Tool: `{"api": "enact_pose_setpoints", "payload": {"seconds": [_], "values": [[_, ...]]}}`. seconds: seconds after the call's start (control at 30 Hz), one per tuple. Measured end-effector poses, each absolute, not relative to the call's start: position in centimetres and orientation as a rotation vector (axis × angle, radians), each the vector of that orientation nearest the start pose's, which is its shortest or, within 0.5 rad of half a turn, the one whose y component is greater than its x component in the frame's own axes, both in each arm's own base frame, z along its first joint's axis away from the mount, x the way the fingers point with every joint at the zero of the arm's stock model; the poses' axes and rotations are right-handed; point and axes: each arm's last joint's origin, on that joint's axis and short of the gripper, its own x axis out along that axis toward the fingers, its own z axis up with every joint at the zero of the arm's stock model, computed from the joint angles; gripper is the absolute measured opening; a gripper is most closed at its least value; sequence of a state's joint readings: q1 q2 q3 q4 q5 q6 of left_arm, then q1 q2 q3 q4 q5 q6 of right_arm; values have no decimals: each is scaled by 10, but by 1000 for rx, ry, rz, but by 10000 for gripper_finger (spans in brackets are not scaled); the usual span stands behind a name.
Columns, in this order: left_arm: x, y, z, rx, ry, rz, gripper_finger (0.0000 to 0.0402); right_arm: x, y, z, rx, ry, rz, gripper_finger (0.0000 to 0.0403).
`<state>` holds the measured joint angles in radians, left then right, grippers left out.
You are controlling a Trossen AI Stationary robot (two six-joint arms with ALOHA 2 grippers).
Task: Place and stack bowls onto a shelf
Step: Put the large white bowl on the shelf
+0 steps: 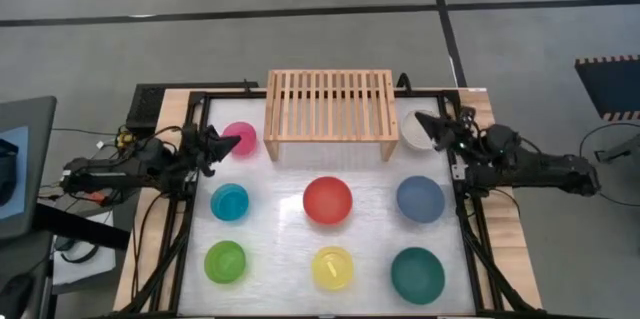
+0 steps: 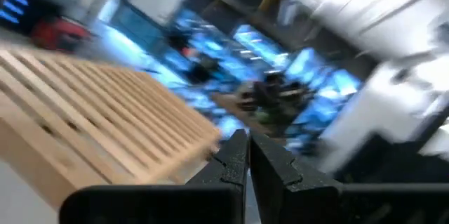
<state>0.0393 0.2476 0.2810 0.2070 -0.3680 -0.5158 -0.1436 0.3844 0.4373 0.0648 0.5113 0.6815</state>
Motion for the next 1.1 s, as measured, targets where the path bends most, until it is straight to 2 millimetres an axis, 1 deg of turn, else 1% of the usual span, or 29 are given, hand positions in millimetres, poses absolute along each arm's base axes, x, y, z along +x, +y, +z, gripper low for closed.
{"api": "enact_pose_setpoints", "payload": {"seconds": [0.1,0.2,0.27,0.33,0.43,0.5,0.63,0.7,0.8,0.93,1.03,1.1], "values": [[105,22,279,-460,-267,530,29,115,-39,307,698,-209,-820,43],[110,31,302,-371,-190,654,68,122,-52,316,719,22,-1078,48],[113,38,314,-319,-101,711,98,125,-62,322,736,182,-1188,58],[116,47,323,-286,12,750,129,128,-73,327,769,336,-1250,73],[123,61,330,-295,132,767,168,130,-89,324,866,541,-1314,109],[128,71,331,-315,175,761,184,130,-99,320,937,629,-1365,141],[140,86,328,-357,231,707,196,125,-115,305,1034,791,-1467,212],[145,91,326,-371,256,693,196,123,-122,299,1067,880,-1475,243],[151,96,327,-390,255,711,196,123,-132,292,1028,979,-1457,272],[159,101,335,-404,173,710,197,125,-142,287,1016,1036,-1381,281],[162,103,339,-392,122,716,197,129,-147,287,995,1010,-1310,281],[162,104,341,-391,102,727,197,130,-147,289,977,994,-1302,281]]}}
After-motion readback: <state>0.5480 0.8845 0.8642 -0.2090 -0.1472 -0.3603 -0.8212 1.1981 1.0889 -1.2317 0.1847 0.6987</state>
